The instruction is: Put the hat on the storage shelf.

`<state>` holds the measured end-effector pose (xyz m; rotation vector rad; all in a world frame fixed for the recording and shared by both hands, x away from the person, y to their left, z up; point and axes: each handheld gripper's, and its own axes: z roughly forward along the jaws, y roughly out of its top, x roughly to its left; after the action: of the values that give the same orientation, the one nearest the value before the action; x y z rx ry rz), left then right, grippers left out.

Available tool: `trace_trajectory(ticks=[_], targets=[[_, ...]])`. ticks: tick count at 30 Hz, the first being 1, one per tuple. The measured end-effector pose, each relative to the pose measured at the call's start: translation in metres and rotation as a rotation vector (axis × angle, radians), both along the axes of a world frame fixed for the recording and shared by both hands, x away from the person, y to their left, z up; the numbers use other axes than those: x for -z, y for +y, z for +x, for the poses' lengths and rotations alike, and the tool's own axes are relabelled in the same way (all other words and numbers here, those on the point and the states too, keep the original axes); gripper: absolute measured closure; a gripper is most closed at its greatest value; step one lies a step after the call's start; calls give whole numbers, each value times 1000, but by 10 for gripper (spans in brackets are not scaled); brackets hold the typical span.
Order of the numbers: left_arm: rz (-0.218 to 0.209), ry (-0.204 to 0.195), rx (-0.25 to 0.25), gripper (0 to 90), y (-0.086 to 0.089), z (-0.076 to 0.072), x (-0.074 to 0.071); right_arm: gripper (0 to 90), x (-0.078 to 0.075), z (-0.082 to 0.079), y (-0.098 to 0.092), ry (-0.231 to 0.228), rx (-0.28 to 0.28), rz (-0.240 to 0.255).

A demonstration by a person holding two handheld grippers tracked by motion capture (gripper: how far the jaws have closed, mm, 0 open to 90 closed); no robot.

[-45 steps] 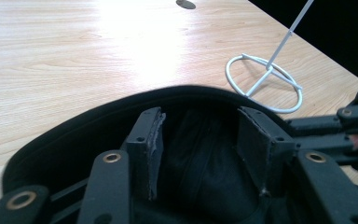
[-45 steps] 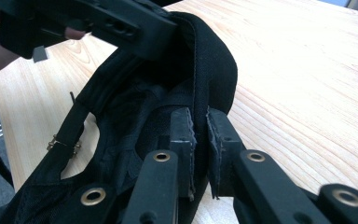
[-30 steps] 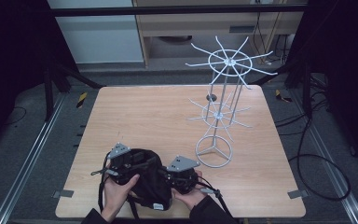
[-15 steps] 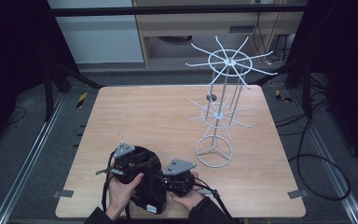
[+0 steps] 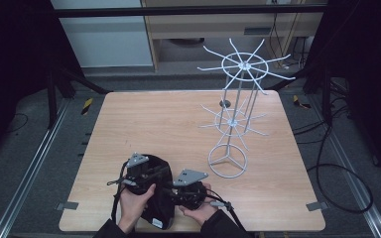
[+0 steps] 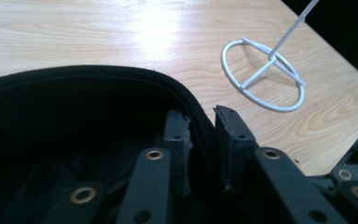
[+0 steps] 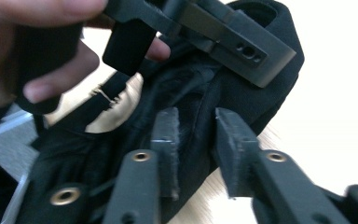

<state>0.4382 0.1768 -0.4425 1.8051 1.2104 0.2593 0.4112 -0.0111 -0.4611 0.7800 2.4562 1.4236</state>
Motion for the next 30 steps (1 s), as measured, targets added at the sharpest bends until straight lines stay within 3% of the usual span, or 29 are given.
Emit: trace_trajectory(ticks=[7,12,14,22,30], targets=[[-68,-18,-4,816,10,-4,-10,573,-12,-4,-20,10,-20,97],[-105,-58,8,829,14,-10,-23,539,-24,-1,-44,-21,46,130],[-114,-86,21,830,14,-13,-30,531,-24,1,-47,-13,62,135],[-144,-211,100,832,10,-32,-58,504,-20,1,-39,-8,39,129],[-144,-249,146,832,5,-36,-64,511,-20,0,-34,8,-6,166]])
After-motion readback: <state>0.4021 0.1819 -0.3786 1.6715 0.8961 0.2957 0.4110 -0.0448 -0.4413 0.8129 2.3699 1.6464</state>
